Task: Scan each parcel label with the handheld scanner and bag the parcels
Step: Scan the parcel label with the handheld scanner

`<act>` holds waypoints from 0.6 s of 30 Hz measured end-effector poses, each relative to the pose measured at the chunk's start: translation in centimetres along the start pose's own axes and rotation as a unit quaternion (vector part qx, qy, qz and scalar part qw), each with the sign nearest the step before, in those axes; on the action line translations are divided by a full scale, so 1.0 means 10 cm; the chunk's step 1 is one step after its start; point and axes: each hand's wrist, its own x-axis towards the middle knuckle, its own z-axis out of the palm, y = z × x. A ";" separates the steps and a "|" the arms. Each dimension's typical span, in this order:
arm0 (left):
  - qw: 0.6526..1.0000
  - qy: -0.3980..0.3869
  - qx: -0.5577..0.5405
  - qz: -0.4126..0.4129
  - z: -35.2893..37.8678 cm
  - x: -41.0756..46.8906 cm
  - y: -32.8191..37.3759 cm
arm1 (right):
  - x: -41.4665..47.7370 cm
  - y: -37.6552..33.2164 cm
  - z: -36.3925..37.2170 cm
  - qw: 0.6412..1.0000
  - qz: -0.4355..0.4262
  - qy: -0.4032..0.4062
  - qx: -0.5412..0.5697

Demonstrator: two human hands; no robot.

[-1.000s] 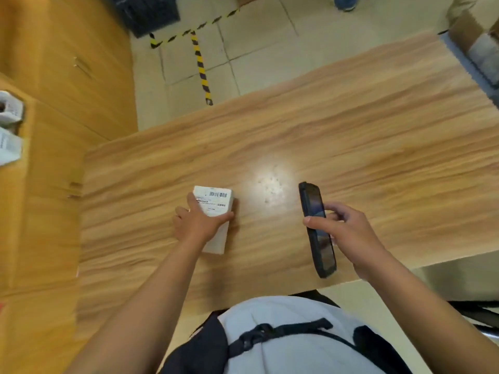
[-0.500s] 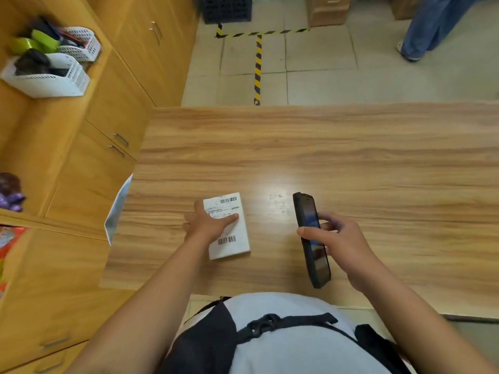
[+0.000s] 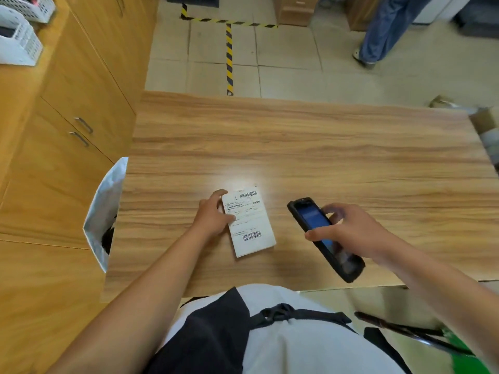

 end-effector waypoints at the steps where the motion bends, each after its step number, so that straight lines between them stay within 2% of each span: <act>1: 1.000 -0.009 -0.002 0.008 0.00 0.01 -0.02 | -0.01 -0.06 0.01 0.999 0.003 -0.004 -0.040; 4: 0.999 -0.021 0.006 0.026 0.00 0.06 -0.05 | 0.00 -0.22 0.06 0.983 0.014 -0.033 -0.183; 9: 0.999 -0.034 0.005 0.040 -0.01 0.09 -0.09 | 0.01 -0.41 0.24 0.918 0.046 -0.090 -0.384; 13: 0.998 -0.038 -0.012 0.042 -0.01 0.09 -0.10 | 0.00 -0.46 0.39 0.885 0.052 -0.097 -0.453; 18: 0.998 -0.041 -0.018 0.041 -0.02 0.09 -0.10 | 0.02 -0.47 0.45 0.872 0.053 -0.107 -0.475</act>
